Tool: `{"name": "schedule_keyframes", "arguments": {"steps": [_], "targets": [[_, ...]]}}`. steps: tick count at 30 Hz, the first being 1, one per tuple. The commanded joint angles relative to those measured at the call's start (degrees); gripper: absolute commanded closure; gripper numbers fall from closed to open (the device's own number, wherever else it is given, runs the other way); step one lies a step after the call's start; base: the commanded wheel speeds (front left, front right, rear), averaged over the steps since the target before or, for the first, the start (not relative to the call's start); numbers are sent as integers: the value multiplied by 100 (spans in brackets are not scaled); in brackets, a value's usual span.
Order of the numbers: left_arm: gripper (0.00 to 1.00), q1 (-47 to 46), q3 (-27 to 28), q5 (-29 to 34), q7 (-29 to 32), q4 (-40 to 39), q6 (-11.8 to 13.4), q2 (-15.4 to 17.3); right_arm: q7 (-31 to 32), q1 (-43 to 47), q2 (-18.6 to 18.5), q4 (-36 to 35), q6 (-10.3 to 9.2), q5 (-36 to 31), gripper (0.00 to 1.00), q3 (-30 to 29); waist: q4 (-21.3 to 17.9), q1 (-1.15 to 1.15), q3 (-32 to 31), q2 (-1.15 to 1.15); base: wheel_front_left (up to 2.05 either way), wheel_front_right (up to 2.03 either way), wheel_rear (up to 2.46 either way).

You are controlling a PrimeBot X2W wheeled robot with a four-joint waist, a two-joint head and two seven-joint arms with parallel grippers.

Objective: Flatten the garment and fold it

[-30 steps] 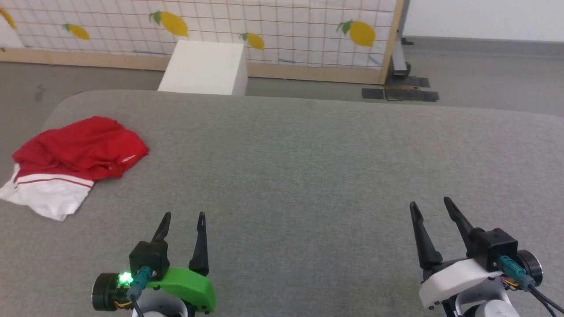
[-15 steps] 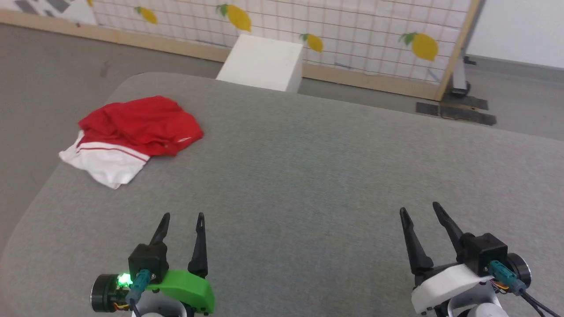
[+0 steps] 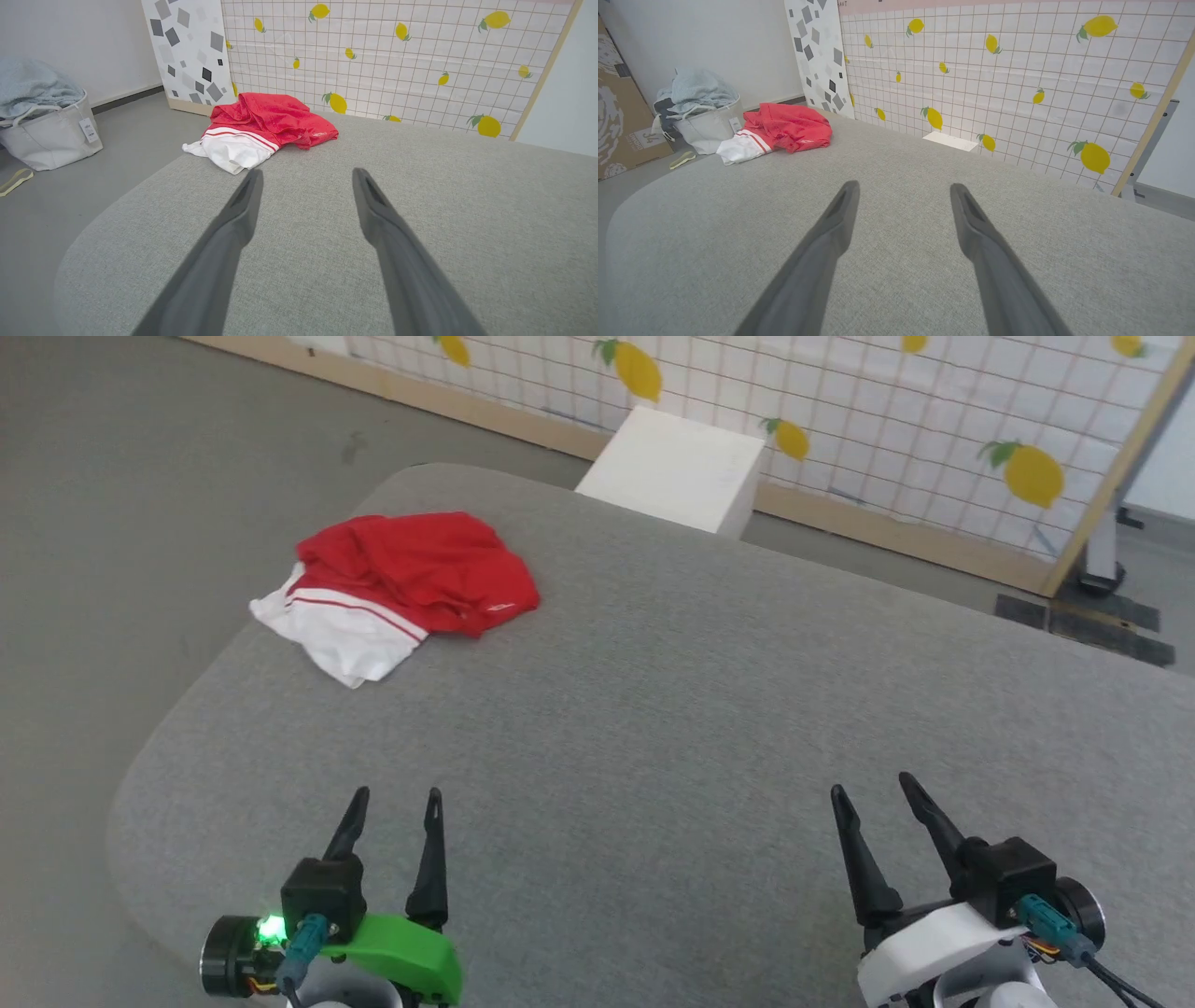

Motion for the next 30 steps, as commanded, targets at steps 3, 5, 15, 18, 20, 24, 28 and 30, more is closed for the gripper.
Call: {"name": "schedule_keyframes", "arguments": {"steps": [3, 5, 15, 18, 20, 24, 28, 30], "targets": [[0, 41, -28, 38, -83, 61, -24, 27, -94, -135, 0, 68, -8, 72, 0, 68, 306, 0, -11, 0, 0, 0, 0], [0, 48, -28, 28, -106, 77, -17, 26, -118, -144, 0, 95, -8, 83, 0, 79, 394, 0, -17, 0, 0, 0, 0], [0, 57, -20, -3, -172, 171, -30, 27, -185, -147, 0, 122, -9, 109, 0, 122, 639, 0, -33, 0, 0, 0, 0], [0, 50, -21, -10, -172, 175, -28, 23, -185, -146, 0, 116, -9, 100, 0, 120, 648, 0, -31, 0, 0, 0, 0], [0, 48, -19, -16, -172, 174, -23, 20, -185, -149, 0, 106, -9, 98, 0, 116, 646, 0, -32, 0, 0, 0, 0], [0, 47, -14, -21, -172, 163, -19, 16, -185, -157, 0, 92, -9, 99, 0, 118, 630, 0, -31, 0, 0, 0, 0], [0, 58, -2, -78, -172, 125, -62, 10, -185, -134, 0, 84, -9, 96, 0, 117, 599, 0, -36, 0, 0, 0, 0], [0, 69, 21, -124, -172, 116, -82, 8, -185, -126, 0, 85, -9, 83, 0, 124, 567, 0, -21, 0, 0, 0, 0]]}}
